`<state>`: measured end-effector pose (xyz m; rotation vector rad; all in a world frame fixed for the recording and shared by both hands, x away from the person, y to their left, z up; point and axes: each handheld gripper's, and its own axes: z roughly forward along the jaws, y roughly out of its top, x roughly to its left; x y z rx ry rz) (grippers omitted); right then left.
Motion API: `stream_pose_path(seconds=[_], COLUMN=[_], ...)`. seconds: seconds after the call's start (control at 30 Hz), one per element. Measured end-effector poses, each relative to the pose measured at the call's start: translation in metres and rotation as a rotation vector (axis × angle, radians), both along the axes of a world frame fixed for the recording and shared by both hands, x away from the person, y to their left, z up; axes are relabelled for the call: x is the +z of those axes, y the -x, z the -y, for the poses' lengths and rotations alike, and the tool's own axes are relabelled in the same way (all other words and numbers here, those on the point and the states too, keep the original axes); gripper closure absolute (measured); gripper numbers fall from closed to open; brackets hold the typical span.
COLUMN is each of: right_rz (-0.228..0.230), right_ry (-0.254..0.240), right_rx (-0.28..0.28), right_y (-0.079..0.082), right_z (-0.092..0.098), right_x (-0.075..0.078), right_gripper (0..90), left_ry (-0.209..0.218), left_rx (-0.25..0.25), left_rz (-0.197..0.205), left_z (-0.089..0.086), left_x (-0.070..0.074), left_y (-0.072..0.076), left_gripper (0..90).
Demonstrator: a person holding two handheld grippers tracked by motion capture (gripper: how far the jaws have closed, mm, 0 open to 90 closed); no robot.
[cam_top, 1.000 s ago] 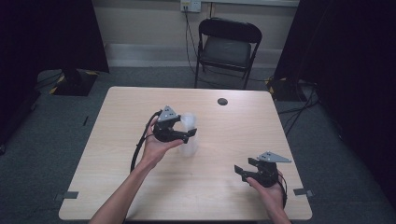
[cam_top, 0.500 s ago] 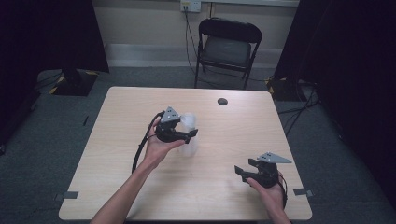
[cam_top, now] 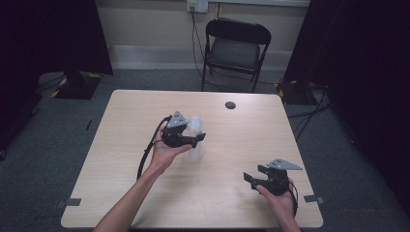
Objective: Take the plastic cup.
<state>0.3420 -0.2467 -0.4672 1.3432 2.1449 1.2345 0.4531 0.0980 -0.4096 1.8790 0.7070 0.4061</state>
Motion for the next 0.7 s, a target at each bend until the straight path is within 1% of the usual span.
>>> stream_pose_path(seconds=[0.17, 0.2, 0.3, 0.43, 0.47, 0.53, 0.6, 0.7], right_rz=[-0.004, -0.005, -0.004, -0.004, -0.005, -0.005, -0.003, -0.007], right_ry=[0.0, -0.001, 0.0, -0.001, -0.002, -0.001, -0.001, -0.002], right_rx=[0.001, 0.002, 0.005, 0.004, 0.004, 0.003, 0.005, 0.004], right_y=[-0.001, -0.001, -0.001, -0.001, -0.002, -0.002, -0.002, -0.002], right_z=[-0.001, -0.001, -0.001, -0.001, -0.001, -0.001, -0.002, -0.002], right_x=[-0.001, -0.001, -0.001, -0.001, -0.001, -0.001, -0.001, -0.001], right_gripper=[28.1, 28.1, 28.1, 28.1, 28.1, 28.1, 28.1, 28.0], left_ry=[0.016, 0.012, 0.024, 0.027, 0.028, 0.045, 0.03, 0.044], left_rx=[0.007, 0.004, 0.009, 0.008, 0.009, 0.011, 0.017, 0.022], left_rz=[-0.002, 0.0, 0.007, 0.012, 0.007, -0.001, 0.011, 0.02], left_z=[0.0, 0.0, 0.0, 0.0, 0.0, 0.0, 0.0, -0.001], left_x=[0.002, 0.003, 0.004, 0.007, 0.009, 0.009, 0.01, 0.014], left_y=[0.001, 0.001, 0.001, 0.002, 0.002, 0.002, 0.002, 0.002], left_gripper=[32.0, 32.1, 32.2, 32.6, 32.8, 32.9, 33.3, 33.5])
